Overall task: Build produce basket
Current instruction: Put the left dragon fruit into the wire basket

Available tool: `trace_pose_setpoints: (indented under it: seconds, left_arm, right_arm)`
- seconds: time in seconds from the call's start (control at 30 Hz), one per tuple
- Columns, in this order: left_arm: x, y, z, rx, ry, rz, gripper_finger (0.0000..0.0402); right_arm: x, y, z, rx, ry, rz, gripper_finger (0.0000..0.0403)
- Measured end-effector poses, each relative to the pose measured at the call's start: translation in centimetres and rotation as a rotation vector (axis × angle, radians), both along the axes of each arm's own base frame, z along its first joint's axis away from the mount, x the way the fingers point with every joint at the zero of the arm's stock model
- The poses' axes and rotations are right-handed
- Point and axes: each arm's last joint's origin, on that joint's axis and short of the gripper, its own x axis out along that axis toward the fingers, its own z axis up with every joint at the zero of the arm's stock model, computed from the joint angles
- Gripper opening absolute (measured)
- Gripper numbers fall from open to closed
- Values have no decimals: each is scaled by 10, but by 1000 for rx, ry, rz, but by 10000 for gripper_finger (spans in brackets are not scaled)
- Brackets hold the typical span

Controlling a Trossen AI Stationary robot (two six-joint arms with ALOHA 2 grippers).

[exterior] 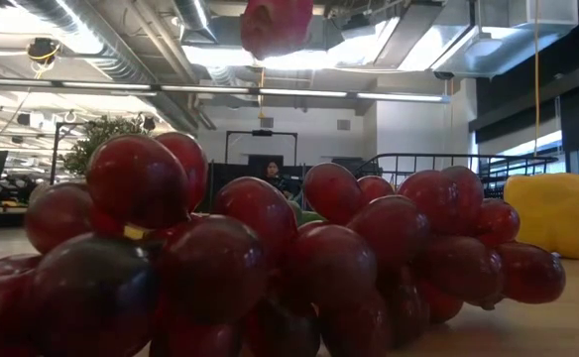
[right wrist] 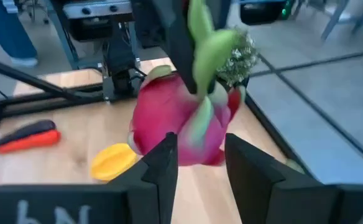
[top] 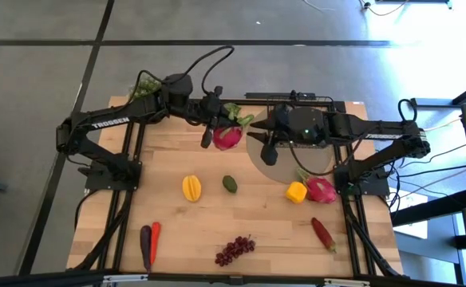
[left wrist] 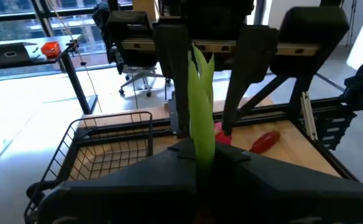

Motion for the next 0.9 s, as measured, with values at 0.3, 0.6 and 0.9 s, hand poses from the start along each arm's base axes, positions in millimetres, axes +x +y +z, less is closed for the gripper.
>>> trace_pose_setpoints:
  seconds: [0.3,0.6,0.9]
  left_arm:
    - [-1,0,-4,-7,37,-1,0]
    - [-1,0,-6,18,55,-6,0]
    - [-1,-2,-6,19,55,-41,0]
  right_arm:
    - [7,-1,0,-42,-22,42,124]
    - [13,-5,3,-49,-77,44,124]
    - [28,-8,-1,-76,-110,123,124]
